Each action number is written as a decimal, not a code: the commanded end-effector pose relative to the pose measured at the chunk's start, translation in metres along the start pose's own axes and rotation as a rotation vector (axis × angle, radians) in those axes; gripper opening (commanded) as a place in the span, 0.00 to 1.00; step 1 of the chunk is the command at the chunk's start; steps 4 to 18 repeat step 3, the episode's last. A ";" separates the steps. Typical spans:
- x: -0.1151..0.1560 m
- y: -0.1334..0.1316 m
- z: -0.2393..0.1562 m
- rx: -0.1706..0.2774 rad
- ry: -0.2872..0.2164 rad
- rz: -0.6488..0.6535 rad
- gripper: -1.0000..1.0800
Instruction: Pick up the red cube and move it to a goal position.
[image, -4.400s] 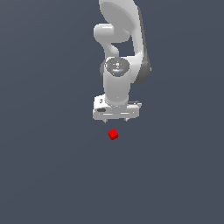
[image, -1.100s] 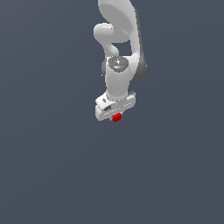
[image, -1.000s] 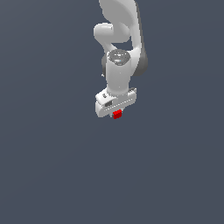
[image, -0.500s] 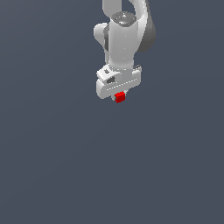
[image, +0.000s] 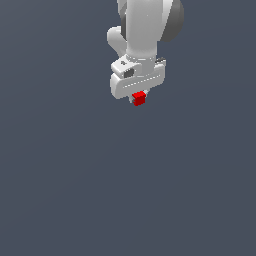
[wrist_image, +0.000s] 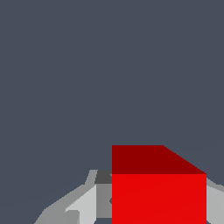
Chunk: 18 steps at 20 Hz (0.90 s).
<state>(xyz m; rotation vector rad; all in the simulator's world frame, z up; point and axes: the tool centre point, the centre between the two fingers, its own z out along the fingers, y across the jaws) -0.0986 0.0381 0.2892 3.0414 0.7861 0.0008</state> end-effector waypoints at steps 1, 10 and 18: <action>-0.001 -0.001 -0.005 0.000 -0.001 0.000 0.00; -0.001 -0.001 -0.006 0.000 0.000 0.001 0.00; -0.001 -0.001 -0.006 0.000 0.000 0.001 0.00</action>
